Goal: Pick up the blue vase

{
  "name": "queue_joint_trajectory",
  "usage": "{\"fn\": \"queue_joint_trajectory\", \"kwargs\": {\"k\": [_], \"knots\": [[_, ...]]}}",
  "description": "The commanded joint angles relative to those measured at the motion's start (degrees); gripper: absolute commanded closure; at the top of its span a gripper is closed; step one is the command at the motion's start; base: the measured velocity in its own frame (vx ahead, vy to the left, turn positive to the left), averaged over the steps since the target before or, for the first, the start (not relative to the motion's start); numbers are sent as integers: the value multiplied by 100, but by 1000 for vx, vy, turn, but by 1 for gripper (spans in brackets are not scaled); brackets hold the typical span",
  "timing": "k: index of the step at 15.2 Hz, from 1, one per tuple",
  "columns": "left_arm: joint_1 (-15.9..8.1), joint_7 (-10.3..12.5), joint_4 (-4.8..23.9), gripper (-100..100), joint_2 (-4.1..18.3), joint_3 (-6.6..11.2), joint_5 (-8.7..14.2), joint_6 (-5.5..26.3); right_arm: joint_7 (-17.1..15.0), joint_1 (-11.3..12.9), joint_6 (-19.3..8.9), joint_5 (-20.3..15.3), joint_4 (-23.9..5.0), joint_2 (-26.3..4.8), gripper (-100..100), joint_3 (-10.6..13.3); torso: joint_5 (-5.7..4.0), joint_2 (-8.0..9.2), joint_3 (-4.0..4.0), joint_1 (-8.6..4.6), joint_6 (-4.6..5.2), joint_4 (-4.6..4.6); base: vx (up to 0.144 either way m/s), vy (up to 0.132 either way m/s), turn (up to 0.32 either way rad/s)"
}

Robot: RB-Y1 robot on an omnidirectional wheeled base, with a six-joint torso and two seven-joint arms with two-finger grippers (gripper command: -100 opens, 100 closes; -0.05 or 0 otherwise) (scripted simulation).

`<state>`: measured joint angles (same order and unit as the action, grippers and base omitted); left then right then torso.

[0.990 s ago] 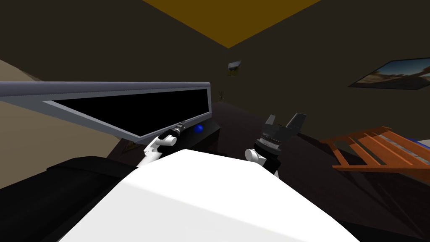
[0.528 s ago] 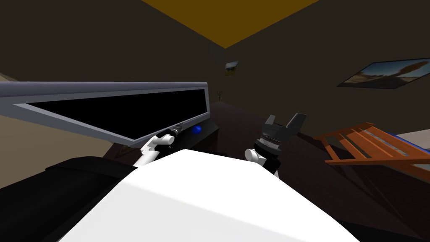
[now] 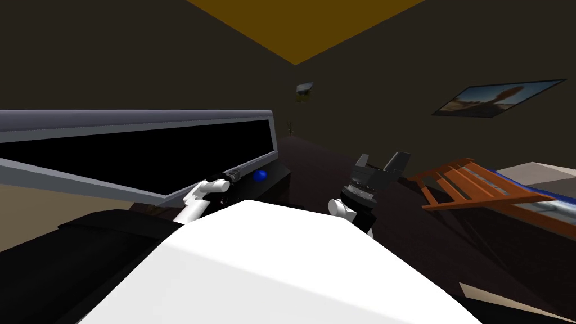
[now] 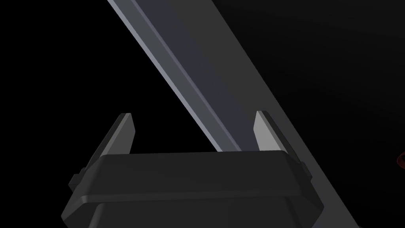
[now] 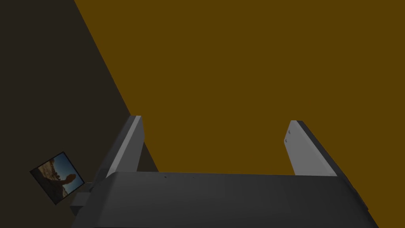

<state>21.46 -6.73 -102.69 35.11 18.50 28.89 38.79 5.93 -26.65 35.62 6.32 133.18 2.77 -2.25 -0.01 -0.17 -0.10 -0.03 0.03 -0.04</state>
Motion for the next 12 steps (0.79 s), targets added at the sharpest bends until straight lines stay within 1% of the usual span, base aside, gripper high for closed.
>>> {"fn": "queue_joint_trajectory", "kwargs": {"k": [1, 2, 3, 5, 6, 7, 8, 9, 10, 11, 12], "knots": [[-13, 4, 116, -100, 38, 67, 94, 286, 0, 0, 0, 0, 0, 0, 0, 0, 0, 0, 0, 0, 0, 0, 48, -12, -143], [-13, 4, 116, -100, 38, 67, 94, 349, 0, 0, 0, 0, 0, 0, 0, 0, 0, -2, -1, -1, -1, -1, 36, -9, -47], [-53, 11, 302, -100, 113, 161, 245, 510, 0, -1, 0, 0, 0, 0, 0, 0, 0, 0, 0, -2, -3, -1, 42, -8, -125], [-53, 11, 302, -100, 113, 161, 245, 689, 0, 0, 0, 0, 0, 0, 0, 0, 0, -3, -2, 0, -1, -1, 41, -5, -101], [-94, 23, 489, -100, 181, 251, 393, 844, 0, -1, 0, 0, 0, 0, 0, 0, 0, 0, 0, 0, -4, 0, 47, -5, -140], [-94, 23, 489, -100, 181, 251, 393, 966, 0, 0, 0, 0, 0, 0, 0, 0, 0, -2, -1, 0, 0, 0, 53, 1, -147], [-94, 23, 489, -100, 181, 251, 393, 1019, 0, 0, 0, 0, 0, 0, 0, 0, 0, -4, -2, 1, -1, -1, 38, 1, -56], [-134, 38, 669, -100, 243, 336, 538, 1241, 0, -1, 0, 0, 0, 0, 0, 0, 0, -2, -1, 1, -3, -1, 48, -13, -151], [-134, 38, 676, -100, 243, 336, 538, 1339, 0, 0, 0, 0, 0, 0, 0, 0, 0, -3, -2, -1, 0, -1, 52, -8, -147], [-173, 56, 831, -100, 299, 418, 681, 1493, 0, 0, 0, 0, 0, 0, 0, 0, 0, -4, -3, -1, -1, -1, 63, -5, -167], [-173, 56, 862, -100, 299, 418, 681, 1627, 0, 0, 0, 0, 0, 0, 0, 0, 0, -8, -4, -1, 0, -2, 64, -4, -173]]}}
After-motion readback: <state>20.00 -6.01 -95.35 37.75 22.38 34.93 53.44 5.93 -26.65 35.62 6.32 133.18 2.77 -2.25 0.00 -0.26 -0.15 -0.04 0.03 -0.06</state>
